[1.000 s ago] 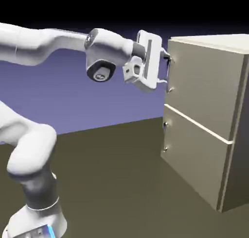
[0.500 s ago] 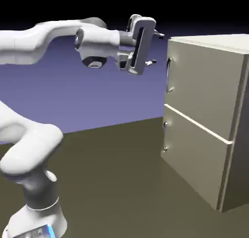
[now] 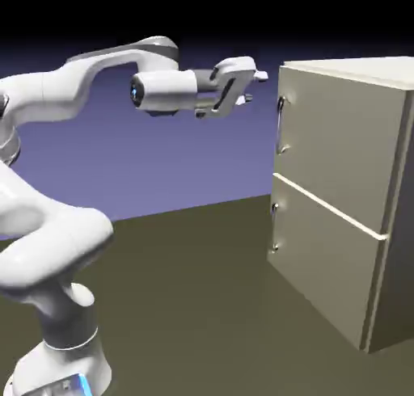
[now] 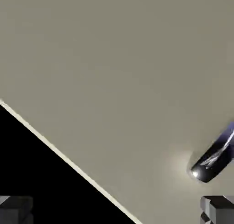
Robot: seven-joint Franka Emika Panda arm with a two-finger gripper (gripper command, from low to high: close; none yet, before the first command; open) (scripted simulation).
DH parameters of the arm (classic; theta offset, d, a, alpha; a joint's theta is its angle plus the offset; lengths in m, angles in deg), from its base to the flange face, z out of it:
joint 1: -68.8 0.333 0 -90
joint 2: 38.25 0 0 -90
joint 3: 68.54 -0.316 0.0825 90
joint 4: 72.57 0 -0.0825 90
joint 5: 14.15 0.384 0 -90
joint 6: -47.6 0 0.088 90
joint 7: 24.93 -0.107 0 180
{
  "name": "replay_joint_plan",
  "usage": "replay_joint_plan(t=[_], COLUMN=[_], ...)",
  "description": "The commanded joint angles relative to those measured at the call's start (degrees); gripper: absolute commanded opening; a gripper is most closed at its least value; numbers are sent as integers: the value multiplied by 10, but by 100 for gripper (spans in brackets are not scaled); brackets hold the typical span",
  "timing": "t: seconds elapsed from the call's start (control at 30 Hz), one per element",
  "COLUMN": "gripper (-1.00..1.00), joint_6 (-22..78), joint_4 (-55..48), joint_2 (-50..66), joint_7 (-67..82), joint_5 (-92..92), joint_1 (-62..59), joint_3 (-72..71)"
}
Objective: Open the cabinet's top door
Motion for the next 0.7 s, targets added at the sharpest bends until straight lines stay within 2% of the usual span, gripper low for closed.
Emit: replay_joint_plan(t=[0.0,0.37,0.43,0.6,0.63,0.67], gripper=[0,0,0,0,-100,-100], joint_6=[0,5,5,12,12,12], joint_4=[-6,-70,-71,-152,-152,-152], joint_2=[-5,-66,-67,-57,-57,-57], joint_7=[-13,-152,-155,-160,-160,-160], joint_5=[25,299,305,307,307,307], joint_1=[-10,-122,-125,-219,-219,-219], joint_3=[-12,-141,-144,-179,-179,-179])
